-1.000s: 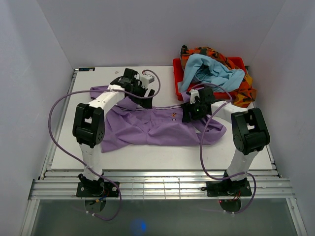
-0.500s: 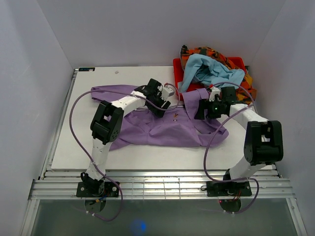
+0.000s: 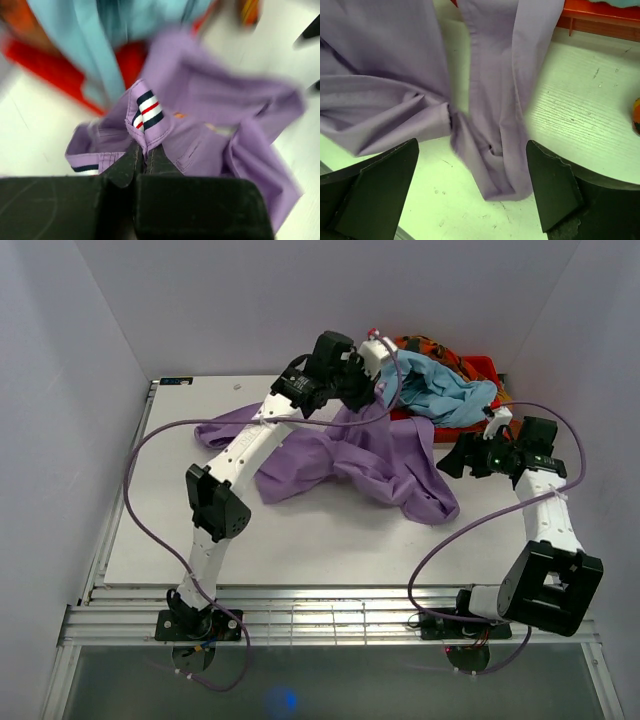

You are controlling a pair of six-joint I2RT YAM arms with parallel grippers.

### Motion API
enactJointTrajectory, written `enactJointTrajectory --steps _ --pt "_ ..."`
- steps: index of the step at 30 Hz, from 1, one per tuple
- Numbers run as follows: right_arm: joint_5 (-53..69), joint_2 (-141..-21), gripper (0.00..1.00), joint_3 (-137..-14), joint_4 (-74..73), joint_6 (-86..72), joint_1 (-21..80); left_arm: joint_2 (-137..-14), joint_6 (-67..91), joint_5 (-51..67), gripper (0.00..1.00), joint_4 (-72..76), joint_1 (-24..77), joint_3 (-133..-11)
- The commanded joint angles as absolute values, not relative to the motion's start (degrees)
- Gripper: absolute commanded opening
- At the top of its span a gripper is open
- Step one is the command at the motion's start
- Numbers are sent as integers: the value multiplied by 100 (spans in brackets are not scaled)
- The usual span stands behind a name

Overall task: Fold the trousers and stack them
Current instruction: Flatten the trousers out

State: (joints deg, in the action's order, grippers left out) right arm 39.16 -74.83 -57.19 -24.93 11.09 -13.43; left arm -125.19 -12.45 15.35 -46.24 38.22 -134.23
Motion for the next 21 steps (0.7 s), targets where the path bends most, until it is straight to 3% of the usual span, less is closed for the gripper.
enactJointTrajectory --steps 1,5,8,9,12,14,16,19,21 --pt "4945 -7173 93 -5757 -2935 1757 -1669 -11550 -994 1749 0 -3537 4148 -14073" --pt "5878 -6497 95 -5661 -3392 2135 -1846 -10855 -835 1600 0 -1358 4394 -13079" --pt "6774 -5873 100 -5380 -3542 2048 -1820 -10968 -861 1311 0 -92 4675 -13288" --pt "6968 -5688 96 -5231 -3411 1517 -1793 -11038 -853 1231 0 182 4780 -13411" --pt "7014 -4836 98 -4292 -1605 5 -1390 -11302 -1106 1012 0 963 4947 -13781" --pt "6524 -4221 90 -3667 -40 -1384 -822 -11452 -1607 853 0 1256 5053 -13991" --pt "5541 -3895 90 -3411 901 -2018 -258 -11522 -1853 625 0 1590 5115 -14097" --pt "3944 -3963 90 -3279 1071 -1847 1262 -11575 -2319 336 0 1924 5142 -14071" --pt "3308 -4147 97 -3304 1204 -1575 2404 -11584 -2574 133 0 2056 5142 -14028"
